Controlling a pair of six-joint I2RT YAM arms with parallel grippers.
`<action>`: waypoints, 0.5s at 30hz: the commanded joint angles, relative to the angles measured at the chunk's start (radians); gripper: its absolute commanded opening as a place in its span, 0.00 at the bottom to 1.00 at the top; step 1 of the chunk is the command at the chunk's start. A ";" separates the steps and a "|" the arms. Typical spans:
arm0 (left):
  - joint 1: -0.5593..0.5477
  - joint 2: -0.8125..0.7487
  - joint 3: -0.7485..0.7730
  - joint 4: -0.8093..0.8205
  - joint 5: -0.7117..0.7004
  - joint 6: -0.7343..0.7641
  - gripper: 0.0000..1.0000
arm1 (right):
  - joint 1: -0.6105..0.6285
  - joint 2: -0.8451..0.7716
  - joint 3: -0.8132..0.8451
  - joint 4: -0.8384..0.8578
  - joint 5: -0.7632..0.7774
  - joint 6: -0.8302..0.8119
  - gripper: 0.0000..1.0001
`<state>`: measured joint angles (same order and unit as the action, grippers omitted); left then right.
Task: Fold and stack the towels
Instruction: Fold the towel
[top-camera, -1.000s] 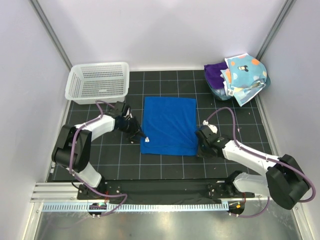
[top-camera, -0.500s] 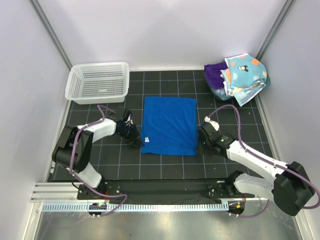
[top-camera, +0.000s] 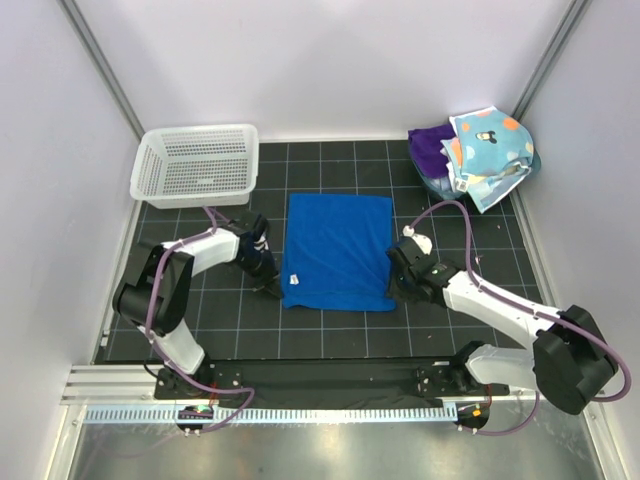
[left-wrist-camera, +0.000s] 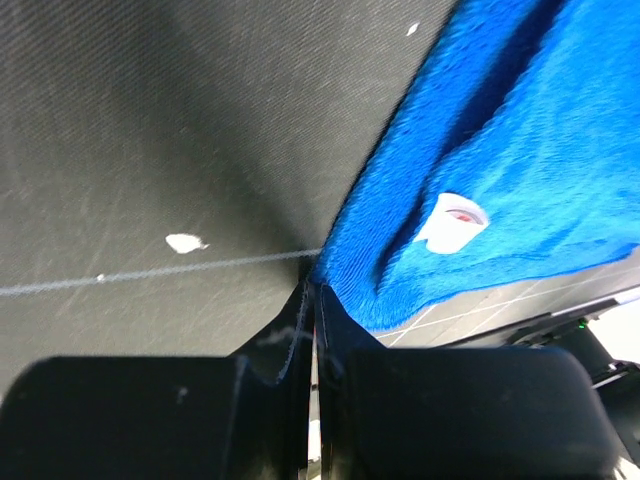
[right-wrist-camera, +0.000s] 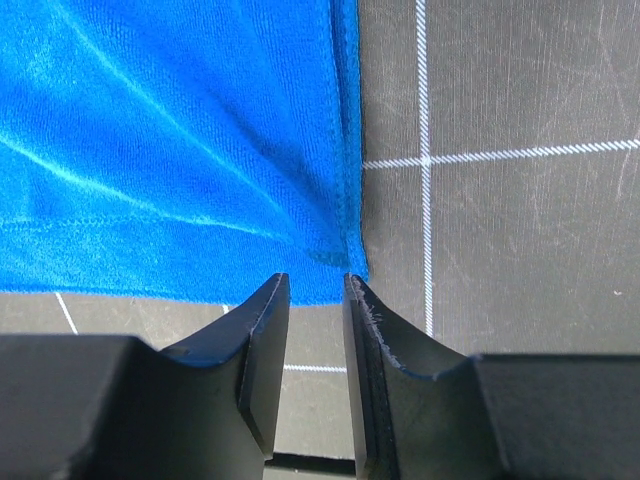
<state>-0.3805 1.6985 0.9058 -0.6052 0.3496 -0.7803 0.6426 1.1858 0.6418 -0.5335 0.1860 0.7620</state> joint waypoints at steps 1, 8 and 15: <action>-0.004 0.010 -0.021 -0.120 -0.176 0.055 0.05 | 0.006 0.011 0.030 0.047 0.035 -0.013 0.36; -0.003 -0.005 -0.018 -0.165 -0.196 0.087 0.08 | 0.003 0.014 0.012 0.056 0.040 -0.016 0.36; -0.003 -0.094 0.051 -0.185 -0.167 0.125 0.27 | 0.003 -0.020 0.012 0.040 0.052 -0.016 0.38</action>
<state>-0.3843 1.6566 0.9119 -0.7444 0.2432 -0.7036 0.6422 1.2026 0.6415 -0.5083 0.2039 0.7574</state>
